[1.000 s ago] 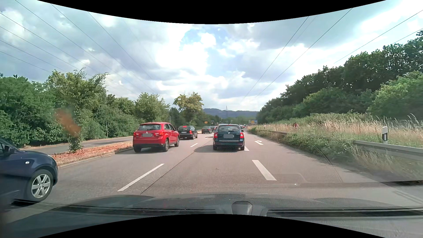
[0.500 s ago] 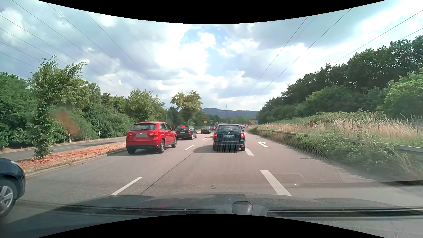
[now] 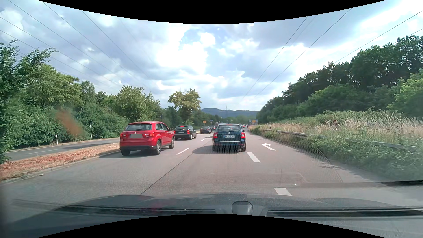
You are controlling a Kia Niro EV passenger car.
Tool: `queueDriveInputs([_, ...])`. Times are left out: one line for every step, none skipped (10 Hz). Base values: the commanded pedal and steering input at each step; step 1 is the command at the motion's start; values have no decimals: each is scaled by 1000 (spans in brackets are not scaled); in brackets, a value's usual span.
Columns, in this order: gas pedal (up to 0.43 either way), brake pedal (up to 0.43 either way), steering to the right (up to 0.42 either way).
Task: Follow the waypoints while adhering to traffic rules and regulations
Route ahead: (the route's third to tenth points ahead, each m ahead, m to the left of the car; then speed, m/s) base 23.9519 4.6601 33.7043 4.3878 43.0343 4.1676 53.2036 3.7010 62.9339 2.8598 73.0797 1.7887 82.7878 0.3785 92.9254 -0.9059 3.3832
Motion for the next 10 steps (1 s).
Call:
queueDriveInputs([0, 110, 0])
queueDriveInputs([0, 110, 0])
queueDriveInputs([0, 110, 1])
queueDriveInputs([0, 110, 3])
queueDriveInputs([0, 110, 4])
queueDriveInputs([0, 110, 4])
queueDriveInputs([0, 110, 4])
queueDriveInputs([0, 110, 4])
queueDriveInputs([0, 104, 5])
queueDriveInputs([0, 98, 5])
